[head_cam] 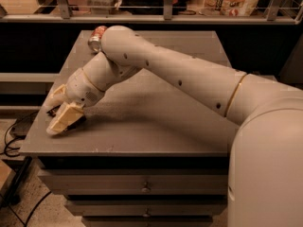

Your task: Pick rxbar chocolate

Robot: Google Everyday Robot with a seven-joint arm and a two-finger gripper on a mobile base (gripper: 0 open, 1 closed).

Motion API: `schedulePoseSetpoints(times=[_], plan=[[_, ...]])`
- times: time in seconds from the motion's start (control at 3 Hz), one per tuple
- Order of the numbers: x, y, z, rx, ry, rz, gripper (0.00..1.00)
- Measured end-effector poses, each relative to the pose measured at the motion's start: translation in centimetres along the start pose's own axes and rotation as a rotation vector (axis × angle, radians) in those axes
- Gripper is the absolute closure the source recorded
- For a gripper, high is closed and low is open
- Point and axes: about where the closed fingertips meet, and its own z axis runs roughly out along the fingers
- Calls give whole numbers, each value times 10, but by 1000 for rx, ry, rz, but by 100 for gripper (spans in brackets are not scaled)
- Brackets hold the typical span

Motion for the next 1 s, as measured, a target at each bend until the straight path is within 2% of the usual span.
schedulePoseSetpoints(times=[0.67, 1.0], plan=[[-1, -5, -9, 14, -14, -7, 96], [-17, -13, -27, 36, -25, -41, 100]])
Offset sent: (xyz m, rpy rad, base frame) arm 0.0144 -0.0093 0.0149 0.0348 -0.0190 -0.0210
